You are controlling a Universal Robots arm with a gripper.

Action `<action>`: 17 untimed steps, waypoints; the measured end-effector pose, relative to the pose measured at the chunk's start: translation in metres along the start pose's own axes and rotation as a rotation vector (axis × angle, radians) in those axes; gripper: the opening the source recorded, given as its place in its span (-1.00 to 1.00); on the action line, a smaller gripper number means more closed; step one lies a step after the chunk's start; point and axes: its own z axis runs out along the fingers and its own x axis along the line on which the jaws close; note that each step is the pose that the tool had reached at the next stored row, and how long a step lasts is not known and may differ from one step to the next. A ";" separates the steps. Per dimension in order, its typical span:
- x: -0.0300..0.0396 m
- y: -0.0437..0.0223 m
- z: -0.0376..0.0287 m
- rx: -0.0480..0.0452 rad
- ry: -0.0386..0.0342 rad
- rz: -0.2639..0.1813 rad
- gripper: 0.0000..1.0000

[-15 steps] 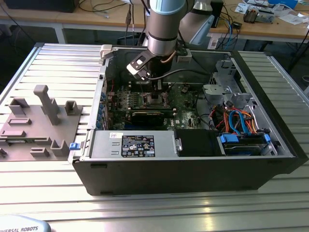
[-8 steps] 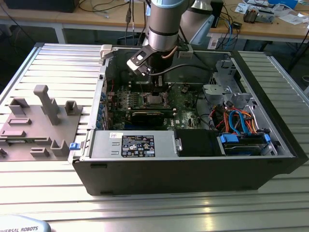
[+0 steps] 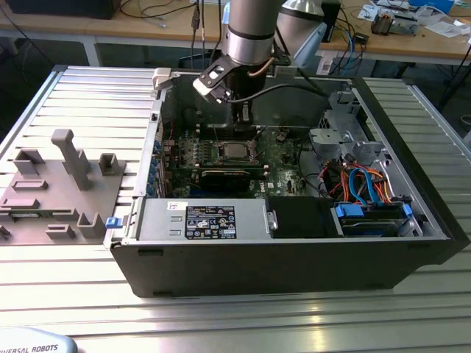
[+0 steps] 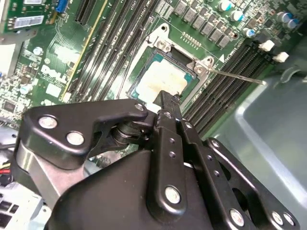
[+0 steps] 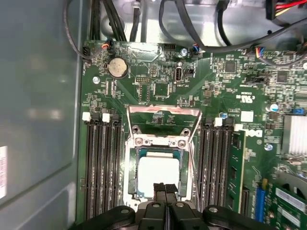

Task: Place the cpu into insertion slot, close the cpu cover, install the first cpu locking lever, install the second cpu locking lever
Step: 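Place the cpu into insertion slot, then close the cpu cover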

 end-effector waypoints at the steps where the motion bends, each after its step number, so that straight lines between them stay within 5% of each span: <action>1: 0.0000 -0.0001 -0.0047 0.0000 0.0000 0.000 -0.79; 6: -0.0001 -0.0006 -0.0281 0.0000 -0.0001 0.000 -0.79; 8: -0.0001 -0.0007 -0.0329 0.0001 -0.0002 0.000 -0.79; 17: -0.0001 -0.0004 -0.0332 0.0001 0.0000 0.000 -0.79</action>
